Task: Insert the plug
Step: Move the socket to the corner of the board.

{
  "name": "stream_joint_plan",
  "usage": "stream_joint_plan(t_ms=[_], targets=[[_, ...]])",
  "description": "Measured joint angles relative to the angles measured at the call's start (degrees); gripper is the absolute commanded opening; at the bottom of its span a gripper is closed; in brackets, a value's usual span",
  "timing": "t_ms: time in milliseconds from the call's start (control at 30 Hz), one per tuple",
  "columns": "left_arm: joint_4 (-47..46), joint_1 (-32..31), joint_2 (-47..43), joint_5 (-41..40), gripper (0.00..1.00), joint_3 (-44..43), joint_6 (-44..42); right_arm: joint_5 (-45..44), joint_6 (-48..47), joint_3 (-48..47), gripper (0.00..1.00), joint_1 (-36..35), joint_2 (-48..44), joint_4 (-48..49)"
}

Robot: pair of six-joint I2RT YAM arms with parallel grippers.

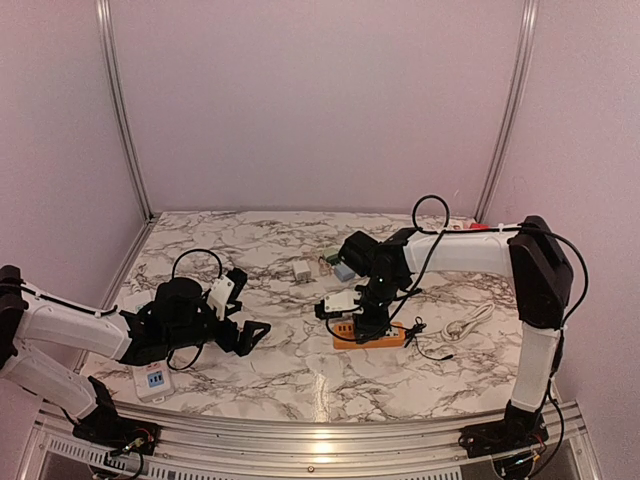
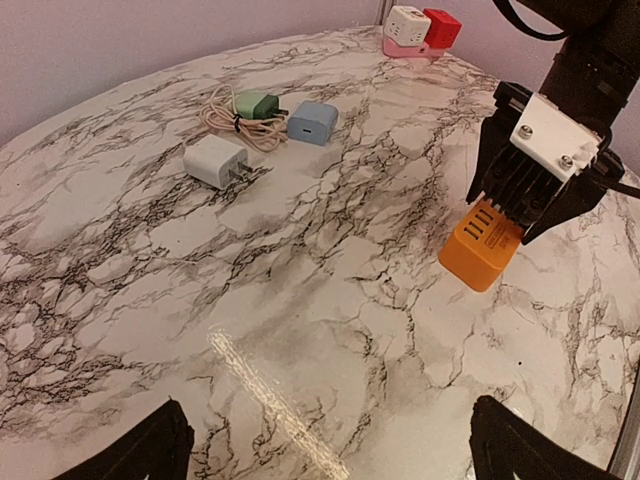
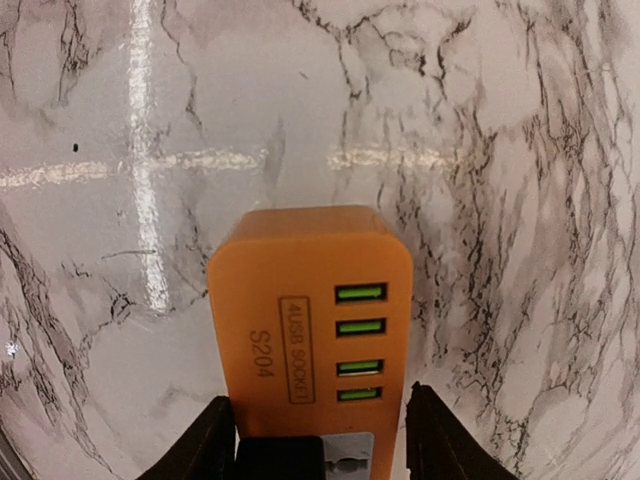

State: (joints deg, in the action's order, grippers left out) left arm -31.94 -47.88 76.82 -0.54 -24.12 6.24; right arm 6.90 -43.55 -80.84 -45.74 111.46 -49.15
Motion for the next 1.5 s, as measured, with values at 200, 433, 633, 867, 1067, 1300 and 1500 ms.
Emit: stream_joint_plan(t_ms=[200, 433, 633, 867, 1067, 1300, 1500], targets=[[0.0, 0.0, 0.0, 0.0, 0.99, 0.0, 0.0, 0.02, 0.07, 0.0, 0.39, 0.07, 0.0, -0.04], [0.02, 0.09, 0.0, 0.0, 0.99, 0.0, 0.0, -0.63, 0.76, -0.02, 0.39, 1.11, 0.0, 0.28], [0.02, 0.15, 0.0, 0.0, 0.99, 0.0, 0.0, -2.6, 1.66, -0.02, 0.39, 5.6, -0.02, 0.94], [0.0, 0.15, -0.04, 0.0, 0.99, 0.04, -0.02, -6.67, 1.53, -0.02, 0.4, 11.78, 0.0, 3.15], [0.04, 0.15, -1.14, 0.02, 0.99, 0.57, -0.02, -9.16, 2.43, -3.93, 0.4, 17.16, 2.89, 3.5], [0.02, 0.15, -1.4, 0.04, 0.99, 0.59, 0.0, -13.07, 6.71, -9.7, 0.4, 26.18, 7.19, 4.74], [0.02, 0.15, -1.38, 0.04, 0.99, 0.59, 0.0, -15.78, 8.63, -11.82, 0.42, 30.29, 8.87, 5.44]])
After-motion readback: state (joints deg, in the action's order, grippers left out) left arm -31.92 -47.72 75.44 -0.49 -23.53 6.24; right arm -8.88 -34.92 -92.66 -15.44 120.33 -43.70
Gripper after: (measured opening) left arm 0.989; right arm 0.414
